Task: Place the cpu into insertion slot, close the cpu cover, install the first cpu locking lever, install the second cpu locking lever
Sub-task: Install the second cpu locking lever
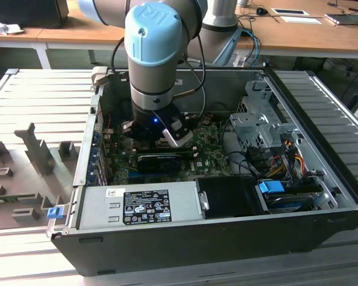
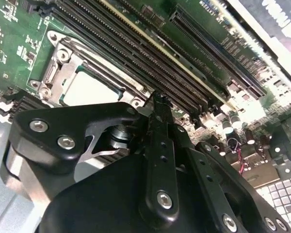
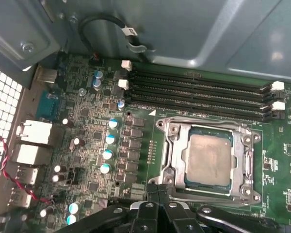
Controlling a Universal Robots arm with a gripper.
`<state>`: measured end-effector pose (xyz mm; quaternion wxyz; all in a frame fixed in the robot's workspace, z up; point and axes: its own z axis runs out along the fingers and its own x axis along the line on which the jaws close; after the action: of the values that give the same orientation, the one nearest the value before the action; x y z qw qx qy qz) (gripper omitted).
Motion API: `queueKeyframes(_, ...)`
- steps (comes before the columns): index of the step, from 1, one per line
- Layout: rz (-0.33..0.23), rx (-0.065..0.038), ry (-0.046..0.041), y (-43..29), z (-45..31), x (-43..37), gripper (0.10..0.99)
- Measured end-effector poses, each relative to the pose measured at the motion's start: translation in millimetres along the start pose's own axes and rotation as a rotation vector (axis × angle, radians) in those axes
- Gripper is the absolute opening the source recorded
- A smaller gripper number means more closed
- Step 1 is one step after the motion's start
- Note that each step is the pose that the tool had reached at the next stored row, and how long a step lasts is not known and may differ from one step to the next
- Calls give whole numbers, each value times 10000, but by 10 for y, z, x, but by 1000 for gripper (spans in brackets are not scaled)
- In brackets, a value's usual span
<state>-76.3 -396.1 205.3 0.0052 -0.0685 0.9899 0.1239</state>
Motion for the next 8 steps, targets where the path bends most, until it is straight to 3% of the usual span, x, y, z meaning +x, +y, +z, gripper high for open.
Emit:
queueKeyframes(6,-3,-268,-37,-8,42,15,106)
queueKeyframes(8,-2,-311,-42,-11,54,18,106)
